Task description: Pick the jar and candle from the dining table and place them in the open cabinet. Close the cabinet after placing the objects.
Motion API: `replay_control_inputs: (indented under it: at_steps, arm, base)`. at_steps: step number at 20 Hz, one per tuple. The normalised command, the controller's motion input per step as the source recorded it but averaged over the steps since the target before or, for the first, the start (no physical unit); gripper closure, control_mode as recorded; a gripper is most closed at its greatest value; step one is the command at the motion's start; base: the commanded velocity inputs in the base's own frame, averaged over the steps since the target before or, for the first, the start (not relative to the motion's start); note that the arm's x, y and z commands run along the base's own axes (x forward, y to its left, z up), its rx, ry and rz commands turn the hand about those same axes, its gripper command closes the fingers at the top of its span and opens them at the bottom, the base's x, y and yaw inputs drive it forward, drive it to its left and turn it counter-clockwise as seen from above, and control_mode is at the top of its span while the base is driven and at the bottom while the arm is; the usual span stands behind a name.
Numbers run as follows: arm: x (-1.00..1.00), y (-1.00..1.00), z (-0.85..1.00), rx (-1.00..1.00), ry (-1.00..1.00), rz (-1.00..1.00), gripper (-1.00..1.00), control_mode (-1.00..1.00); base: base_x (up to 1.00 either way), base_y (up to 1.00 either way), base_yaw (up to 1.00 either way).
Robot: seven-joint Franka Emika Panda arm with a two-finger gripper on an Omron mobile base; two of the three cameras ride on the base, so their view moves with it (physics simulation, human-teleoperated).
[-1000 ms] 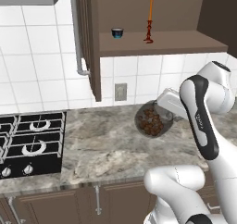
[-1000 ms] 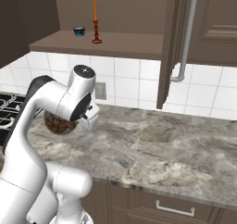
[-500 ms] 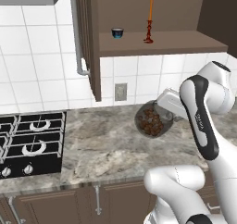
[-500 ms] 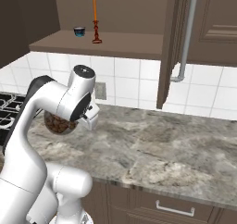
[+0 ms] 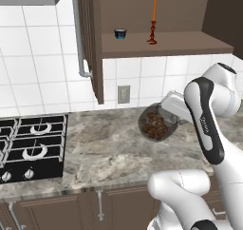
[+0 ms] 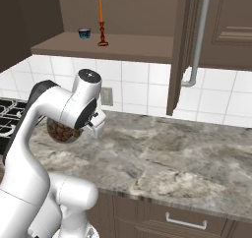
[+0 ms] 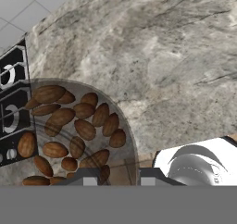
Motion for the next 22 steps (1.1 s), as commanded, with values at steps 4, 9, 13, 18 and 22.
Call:
replay_control_inputs:
  at_steps: [4,9,13,18,22]
  arm:
    - [0.0,0.0,0.0,0.0,0.0,0.0,1.0,1.0]
    - [0.0,0.0,0.0,0.0,0.0,0.0,1.0,1.0]
    - [-0.03,0.0,0.02,0.0,-0.01,0.0,1.0,-1.0]
    - [-0.04,-0.01,0.21,0.0,-0.01,-0.15,1.0,-1.0]
    - [-0.1,-0.05,0.27,0.0,0.03,-0.18,1.0,-1.0]
  base:
    - [0.0,0.0,0.0]
    - [0.0,0.0,0.0]
    - [0.0,0.0,0.0]
    - [0.0,0.0,0.0]
    - [0.0,0.0,0.0]
